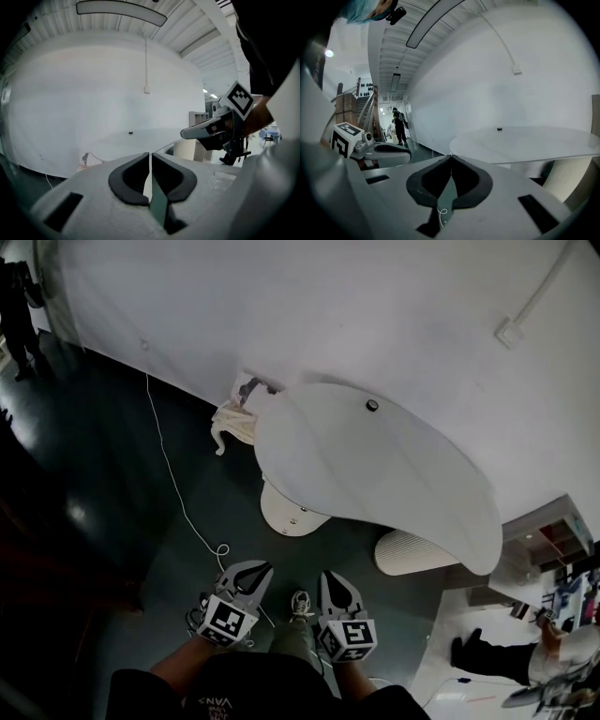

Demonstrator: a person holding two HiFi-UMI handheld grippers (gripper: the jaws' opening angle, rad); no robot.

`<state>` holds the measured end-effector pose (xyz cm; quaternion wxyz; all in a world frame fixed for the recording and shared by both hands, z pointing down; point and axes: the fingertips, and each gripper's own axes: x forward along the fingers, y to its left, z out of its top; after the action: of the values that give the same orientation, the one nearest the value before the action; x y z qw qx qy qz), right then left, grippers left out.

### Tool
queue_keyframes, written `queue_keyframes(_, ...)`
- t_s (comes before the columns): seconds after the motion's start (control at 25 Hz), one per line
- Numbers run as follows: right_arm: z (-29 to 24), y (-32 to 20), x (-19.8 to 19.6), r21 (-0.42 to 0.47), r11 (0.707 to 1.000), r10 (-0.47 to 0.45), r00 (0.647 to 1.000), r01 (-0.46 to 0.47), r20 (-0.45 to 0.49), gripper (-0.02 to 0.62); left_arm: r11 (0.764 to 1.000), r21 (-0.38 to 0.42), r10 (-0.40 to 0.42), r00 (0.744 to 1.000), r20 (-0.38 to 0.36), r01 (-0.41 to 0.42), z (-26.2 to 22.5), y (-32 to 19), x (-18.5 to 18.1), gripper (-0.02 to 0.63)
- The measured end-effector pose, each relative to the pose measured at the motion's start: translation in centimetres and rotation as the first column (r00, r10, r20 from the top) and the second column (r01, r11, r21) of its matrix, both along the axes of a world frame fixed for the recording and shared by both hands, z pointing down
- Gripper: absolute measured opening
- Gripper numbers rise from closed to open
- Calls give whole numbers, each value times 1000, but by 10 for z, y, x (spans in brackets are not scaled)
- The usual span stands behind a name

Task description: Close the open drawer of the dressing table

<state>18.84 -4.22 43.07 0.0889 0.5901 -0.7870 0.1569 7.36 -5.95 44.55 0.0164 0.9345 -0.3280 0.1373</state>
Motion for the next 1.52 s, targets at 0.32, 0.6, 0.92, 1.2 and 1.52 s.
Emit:
queue_keyframes(0.32,-13,25,-2,17,999,31,999,-32,14,3,1000,-13,6,1000,-2,-6,-19,25,-24,28)
queue_keyframes(0.6,-16,51,0,6,999,37,999,-37,11,3,1000,-20,17,999,41,-16,-26,45,-37,26)
queue_keyframes(0.92,-14,81,14,-5,996,88,996,-88,15,3,999,8,50,998,47,-51,-30,68,-26,26)
queue_keyframes(1.2,-9,105,24,-16,991,132,991,-132,6,2,998,28,48,997,57,-50,-36,78,-30,26)
queue_keyframes(1.52,-15,115,26,-7,989,150,989,-150,-1,2,997,38,63,996,60,-65,-39,81,-25,26)
